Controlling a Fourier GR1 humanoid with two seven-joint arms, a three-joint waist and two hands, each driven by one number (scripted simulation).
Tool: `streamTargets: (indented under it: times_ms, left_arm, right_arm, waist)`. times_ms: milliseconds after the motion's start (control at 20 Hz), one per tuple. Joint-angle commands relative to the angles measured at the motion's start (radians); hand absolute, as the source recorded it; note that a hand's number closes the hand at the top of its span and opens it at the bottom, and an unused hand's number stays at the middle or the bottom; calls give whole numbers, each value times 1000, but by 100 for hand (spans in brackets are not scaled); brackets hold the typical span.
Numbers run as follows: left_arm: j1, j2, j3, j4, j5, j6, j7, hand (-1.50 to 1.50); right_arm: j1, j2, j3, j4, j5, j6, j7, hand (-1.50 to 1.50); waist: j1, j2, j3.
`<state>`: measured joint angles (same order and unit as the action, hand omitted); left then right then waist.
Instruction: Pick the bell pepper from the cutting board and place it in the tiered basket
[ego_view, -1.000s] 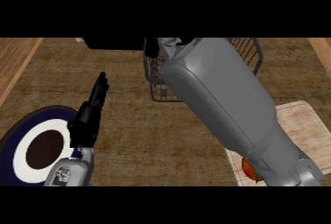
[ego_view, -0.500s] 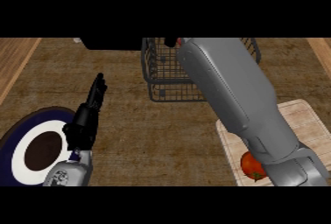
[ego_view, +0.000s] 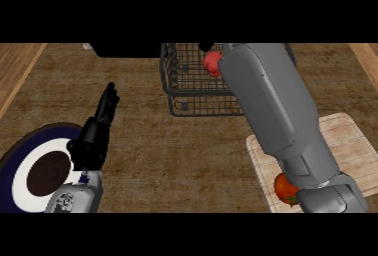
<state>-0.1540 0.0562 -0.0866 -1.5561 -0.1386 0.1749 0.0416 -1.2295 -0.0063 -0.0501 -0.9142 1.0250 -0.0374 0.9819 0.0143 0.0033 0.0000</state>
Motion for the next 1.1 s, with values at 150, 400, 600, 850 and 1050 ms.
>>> streamTargets:
  times_ms: [150, 400, 600, 850, 1050]
  left_arm:
    - [-26, -10, 10, 33, -11, 18, 11, 0]
    - [81, 29, 16, -29, 1, -12, -27, 0]
    - [56, 15, 41, -4, 13, 7, -10, 0]
    - [44, 31, 54, -14, 20, -2, 16, 0]
    - [52, 5, 29, -14, -16, 31, 4, 0]
  right_arm:
    - [12, -14, -74, -147, 21, -201, 77, -150]
    - [150, -79, -141, -346, 19, -179, 131, -150]
    - [346, -53, -167, -609, -13, -168, 125, -150]
    - [599, -77, -198, -968, -137, -15, 93, -150]
    - [852, -94, -254, -1222, -306, 62, 2, -150]
  waist:
    - [-22, -5, 0]
    - [-35, -17, 1]
    - [-72, -26, 2]
    - [-87, -27, 2]
    - [-87, -22, 2]
